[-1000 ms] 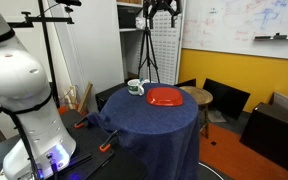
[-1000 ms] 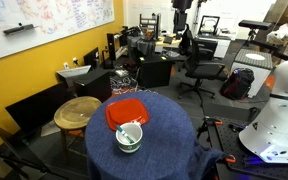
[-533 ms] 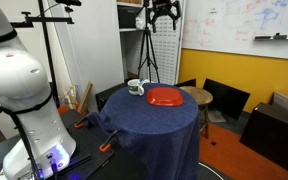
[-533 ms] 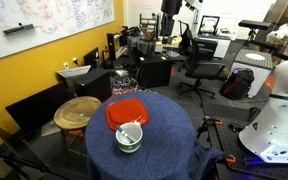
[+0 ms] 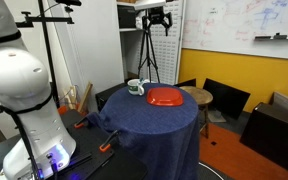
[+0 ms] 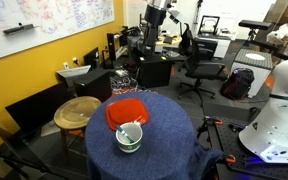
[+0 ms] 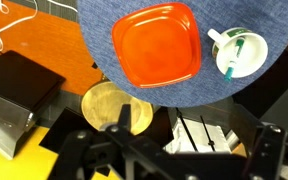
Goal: Take the marker out of the cup and put it on the table
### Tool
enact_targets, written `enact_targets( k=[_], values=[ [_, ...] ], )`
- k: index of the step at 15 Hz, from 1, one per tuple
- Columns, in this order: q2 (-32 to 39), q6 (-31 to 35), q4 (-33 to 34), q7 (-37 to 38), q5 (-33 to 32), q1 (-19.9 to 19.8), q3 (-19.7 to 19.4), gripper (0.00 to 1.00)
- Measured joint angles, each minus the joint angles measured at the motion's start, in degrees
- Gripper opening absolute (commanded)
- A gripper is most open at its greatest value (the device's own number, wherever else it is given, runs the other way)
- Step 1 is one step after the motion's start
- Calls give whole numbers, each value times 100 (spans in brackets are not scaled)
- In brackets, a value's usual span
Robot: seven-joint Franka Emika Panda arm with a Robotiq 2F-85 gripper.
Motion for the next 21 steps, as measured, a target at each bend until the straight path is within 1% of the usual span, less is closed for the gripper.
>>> enact_targets(
  k=[5,9,11,15,21],
  values=[
    [245,402,6,65,648,96,231,100],
    [468,900,12,471,1246,176,425,100],
    [594,1122,25,688,1414,229,535,100],
    [833,1206,72,1161,1416,306,733,100],
    [1168,1183,133,1251,1413,360,868,100]
  ],
)
